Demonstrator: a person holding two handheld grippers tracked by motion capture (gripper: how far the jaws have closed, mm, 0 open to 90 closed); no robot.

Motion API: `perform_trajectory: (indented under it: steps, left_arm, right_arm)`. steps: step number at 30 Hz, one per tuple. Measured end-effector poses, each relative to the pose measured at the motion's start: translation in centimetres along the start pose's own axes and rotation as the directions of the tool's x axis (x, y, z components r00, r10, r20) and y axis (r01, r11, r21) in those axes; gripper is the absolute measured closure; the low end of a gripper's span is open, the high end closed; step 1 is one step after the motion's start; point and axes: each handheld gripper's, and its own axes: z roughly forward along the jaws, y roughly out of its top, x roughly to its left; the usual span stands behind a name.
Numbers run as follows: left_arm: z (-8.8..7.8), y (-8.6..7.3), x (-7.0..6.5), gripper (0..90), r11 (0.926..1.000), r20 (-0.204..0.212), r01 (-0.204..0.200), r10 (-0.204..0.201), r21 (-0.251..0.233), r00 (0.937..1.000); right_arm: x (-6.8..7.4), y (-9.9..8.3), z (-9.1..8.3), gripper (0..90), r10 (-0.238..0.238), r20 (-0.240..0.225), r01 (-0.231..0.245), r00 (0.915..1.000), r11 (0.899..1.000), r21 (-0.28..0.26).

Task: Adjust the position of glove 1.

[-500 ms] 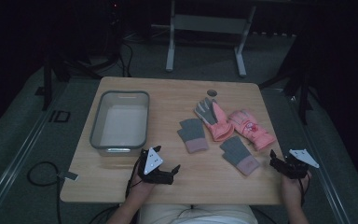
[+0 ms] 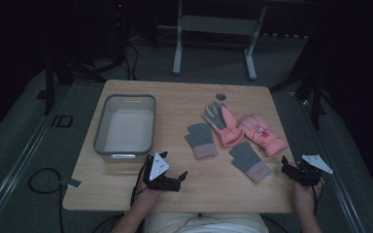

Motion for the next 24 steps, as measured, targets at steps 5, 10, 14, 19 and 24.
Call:
perform_trajectory:
  steps: [5,10,14,19,24]
  left_arm:
    - [0.0,0.0,-0.1,0.1,1.0,-0.003,-0.003,0.003,0.001,1.0]
    - [0.0,0.0,0.0,0.1,1.0,0.005,0.0,0.0,0.001,1.0]
    - [0.0,0.0,0.1,0.1,1.0,0.007,0.006,-0.006,0.0,1.0]
    - [0.0,0.0,0.1,0.1,1.0,0.013,0.007,-0.007,0.002,0.9999]
    - [0.0,0.0,0.1,0.1,0.9999,0.015,0.01,-0.01,0.002,0.9998]
  right_arm:
    - [-0.2,0.0,0.1,14.1,-0.016,-0.007,0.016,0.9998,0.999,0.031]
    - [-0.5,0.3,-0.1,14.1,-0.019,-0.016,0.02,0.9997,0.998,0.064]
    - [-0.6,0.9,-0.8,14.2,-0.029,-0.005,0.029,0.9996,0.999,0.04]
    - [-0.5,2.5,-1.8,14.2,-0.031,-0.013,0.031,0.9994,1.0,0.005]
    - [-0.2,4.1,-2.1,14.2,-0.051,-0.016,0.051,0.9986,0.999,-0.018]
